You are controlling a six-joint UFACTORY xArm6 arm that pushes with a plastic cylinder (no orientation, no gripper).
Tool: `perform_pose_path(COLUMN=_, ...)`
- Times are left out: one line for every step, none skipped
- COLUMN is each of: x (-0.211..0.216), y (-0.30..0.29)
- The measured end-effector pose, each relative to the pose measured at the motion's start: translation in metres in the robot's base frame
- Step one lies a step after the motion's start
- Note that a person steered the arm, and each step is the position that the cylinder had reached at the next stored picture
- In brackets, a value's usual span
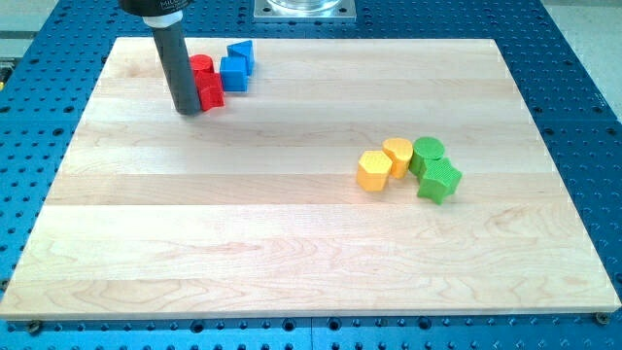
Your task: Separate the yellow and green blocks
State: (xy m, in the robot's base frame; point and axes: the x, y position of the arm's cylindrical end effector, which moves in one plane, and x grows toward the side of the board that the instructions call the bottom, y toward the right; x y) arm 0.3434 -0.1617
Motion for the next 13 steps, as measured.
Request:
perform_pose_path(x=0.0, y=-0.001)
perform_pose_path(x=0.028, y=0.005)
perform_pose_path(x=0.078, y=0.026)
perform_pose_path(x=0.14, y=0.089)
perform_pose_path(x=0.184, y=0.141)
perform_pose_path(x=0.17, y=0.203)
perform_pose_path(x=0.154, y=0.227)
perform_pose_path(x=0.111, y=0.244)
perform_pose_path(x=0.083, y=0.266)
perform_pose_path(x=0.065, y=0.301)
perform_pose_path(x=0.066, y=0.264)
perform_pose_path(x=0.121, y=0.28)
perform_pose_path(x=0.133, y=0.311)
